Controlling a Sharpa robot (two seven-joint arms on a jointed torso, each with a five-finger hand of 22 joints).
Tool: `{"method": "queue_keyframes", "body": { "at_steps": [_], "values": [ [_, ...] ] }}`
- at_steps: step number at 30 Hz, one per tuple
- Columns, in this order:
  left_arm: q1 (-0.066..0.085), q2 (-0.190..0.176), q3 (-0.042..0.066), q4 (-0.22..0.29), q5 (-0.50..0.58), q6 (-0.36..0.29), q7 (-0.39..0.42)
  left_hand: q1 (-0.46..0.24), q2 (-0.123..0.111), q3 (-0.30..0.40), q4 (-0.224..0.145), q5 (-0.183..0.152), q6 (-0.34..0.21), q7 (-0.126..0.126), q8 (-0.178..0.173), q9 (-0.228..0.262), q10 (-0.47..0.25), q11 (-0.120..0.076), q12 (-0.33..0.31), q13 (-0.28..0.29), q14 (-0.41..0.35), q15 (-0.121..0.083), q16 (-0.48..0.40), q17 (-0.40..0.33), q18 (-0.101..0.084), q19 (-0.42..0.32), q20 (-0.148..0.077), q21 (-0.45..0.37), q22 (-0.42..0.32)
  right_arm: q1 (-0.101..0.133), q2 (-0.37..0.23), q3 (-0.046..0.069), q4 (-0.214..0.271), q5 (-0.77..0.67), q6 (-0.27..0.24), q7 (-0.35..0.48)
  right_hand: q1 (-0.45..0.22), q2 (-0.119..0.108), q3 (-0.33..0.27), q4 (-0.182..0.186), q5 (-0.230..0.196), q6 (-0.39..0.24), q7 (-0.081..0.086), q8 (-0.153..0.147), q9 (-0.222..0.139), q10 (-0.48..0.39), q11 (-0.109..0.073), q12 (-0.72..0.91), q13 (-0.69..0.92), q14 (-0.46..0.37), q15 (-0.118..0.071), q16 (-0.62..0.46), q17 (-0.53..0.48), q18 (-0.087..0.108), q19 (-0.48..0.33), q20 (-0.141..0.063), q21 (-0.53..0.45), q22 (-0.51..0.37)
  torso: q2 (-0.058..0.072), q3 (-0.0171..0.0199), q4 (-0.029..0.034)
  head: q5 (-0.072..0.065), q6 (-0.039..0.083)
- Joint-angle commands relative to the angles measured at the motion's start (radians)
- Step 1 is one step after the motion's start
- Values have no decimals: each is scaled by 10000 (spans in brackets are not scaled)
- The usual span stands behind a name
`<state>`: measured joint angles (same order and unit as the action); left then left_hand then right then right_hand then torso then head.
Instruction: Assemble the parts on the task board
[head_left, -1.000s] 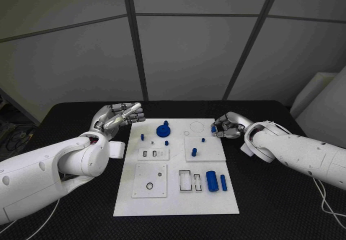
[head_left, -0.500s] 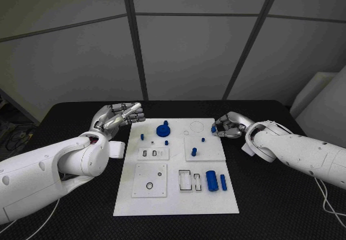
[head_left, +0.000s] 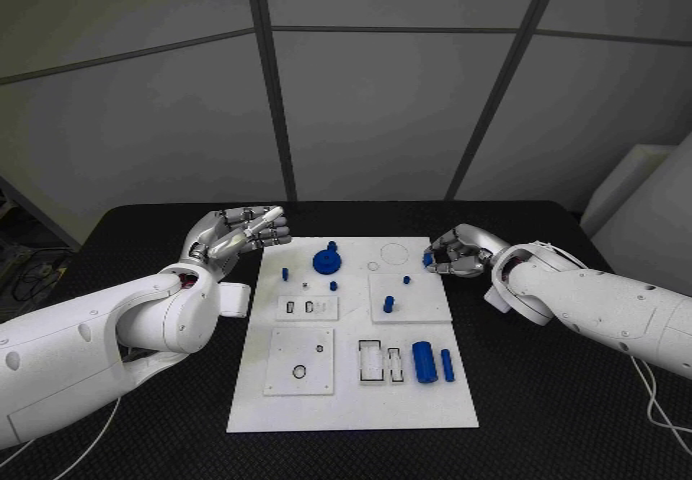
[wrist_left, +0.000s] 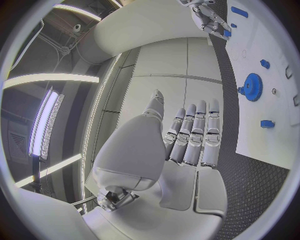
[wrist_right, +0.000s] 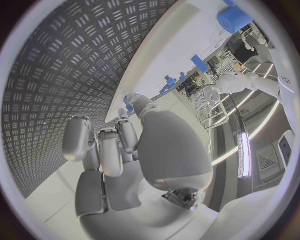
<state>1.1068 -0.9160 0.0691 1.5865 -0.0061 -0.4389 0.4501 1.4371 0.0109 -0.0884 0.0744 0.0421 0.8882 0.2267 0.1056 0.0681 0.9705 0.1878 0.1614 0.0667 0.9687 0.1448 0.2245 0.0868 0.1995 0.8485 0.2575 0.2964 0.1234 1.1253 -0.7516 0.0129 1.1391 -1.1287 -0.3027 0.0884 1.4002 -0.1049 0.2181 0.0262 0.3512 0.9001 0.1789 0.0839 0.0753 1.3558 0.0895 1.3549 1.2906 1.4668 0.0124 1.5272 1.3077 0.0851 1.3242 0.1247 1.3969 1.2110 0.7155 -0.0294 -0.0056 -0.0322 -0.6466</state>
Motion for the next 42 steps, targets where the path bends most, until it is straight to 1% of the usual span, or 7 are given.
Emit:
{"method": "queue_keyframes", "body": {
  "at_steps": [1, 12, 17, 22, 28, 35, 42],
  "values": [
    [9, 9, 6, 8, -118, 132, 28, -2, 112, 3, -67, 49, 16, 134, -43, -15, -46, 11, -40, -17, 65, 30, -47, -13, -187, -6, -14, -40, -14, 11, 23, 3, 7, -44, 37, 88, 73, 36, 10, -60, 10, 71, 3, 23, 16, 62, 12, 54, 10, 812, 50, 48, 1618, -110, 54, 27, 36, 16, -2, -3, 3, 0, -6],
    [6, 15, 6, 5, -137, 150, 3, -2, 112, 3, -67, 49, 16, 134, -43, -15, -46, 11, -40, -17, 65, 30, -47, -13, -187, -6, -14, -40, -14, 11, 109, 3, -48, -44, -41, 61, 37, 51, -7, -54, -83, 88, 8, 28, 15, 79, 16, 68, 25, 818, 47, 57, 1641, -117, 76, 23, 52, 51, -2, -4, -5, 0, -17],
    [6, 14, 6, 8, -138, 160, -11, -2, 112, 3, -67, 49, 16, 134, -43, -15, -46, 11, -40, -17, 65, 30, -47, -13, -187, -6, -14, -40, -14, 11, 144, 3, -82, -44, -47, 56, 37, 51, -7, -54, -83, 88, 8, 28, 15, 79, 16, 68, 25, 818, 47, 57, 1641, -117, 76, 23, 52, 51, 1, -5, 8, 4, -13],
    [6, 10, 6, 10, -139, 171, -31, -5, 121, -6, -79, 49, 11, 138, -55, -16, -54, 15, -54, -18, 67, 32, -52, -15, -188, -8, -13, -46, -18, 11, 170, 4, -113, -44, -59, 55, 28, 79, -3, -48, -115, 99, 11, 33, 16, 92, 17, 79, 37, 818, 48, 57, 1641, -119, 82, 22, 57, 60, -3, -3, 0, 16, -14],
    [6, 5, 6, 14, -139, 179, -49, -5, 121, -6, -79, 49, 11, 138, -55, -16, -54, 15, -54, -18, 67, 32, -52, -15, -188, -8, -13, -46, -18, 11, 177, 4, -128, -44, -65, 30, 13, 201, 40, -43, -149, 344, -11, 164, 59, 127, -1, 111, 76, 818, 37, 58, 1643, -122, 95, 16, 69, 84, -2, -5, -3, 15, -16],
    [6, 3, 6, 12, -139, 182, -61, -5, 121, -6, -79, 49, 11, 138, -55, -16, -54, 15, -54, -18, 67, 32, -52, -15, -188, -8, -13, -46, -18, 11, 160, 4, -111, -44, -77, 11, 4, 216, 50, -49, -143, 456, -35, 230, 77, 134, -21, 118, 85, 819, 23, 60, 1648, -123, 99, 6, 73, 93, -6, -3, -7, 7, -16],
    [6, -1, 6, 12, -139, 186, -76, -11, 123, -12, -82, 49, 9, 140, -61, -17, -58, 17, -60, -19, 67, 33, -54, -16, -189, -8, -13, -48, -20, 11, 177, 4, -67, -30, -156, 55, -14, 346, 125, -40, -131, 761, -116, 411, 129, 195, -89, 174, 156, 824, -29, 68, 1670, -129, 126, -33, 93, 136, -2, -1, 3, 6, -18]
  ]
}}
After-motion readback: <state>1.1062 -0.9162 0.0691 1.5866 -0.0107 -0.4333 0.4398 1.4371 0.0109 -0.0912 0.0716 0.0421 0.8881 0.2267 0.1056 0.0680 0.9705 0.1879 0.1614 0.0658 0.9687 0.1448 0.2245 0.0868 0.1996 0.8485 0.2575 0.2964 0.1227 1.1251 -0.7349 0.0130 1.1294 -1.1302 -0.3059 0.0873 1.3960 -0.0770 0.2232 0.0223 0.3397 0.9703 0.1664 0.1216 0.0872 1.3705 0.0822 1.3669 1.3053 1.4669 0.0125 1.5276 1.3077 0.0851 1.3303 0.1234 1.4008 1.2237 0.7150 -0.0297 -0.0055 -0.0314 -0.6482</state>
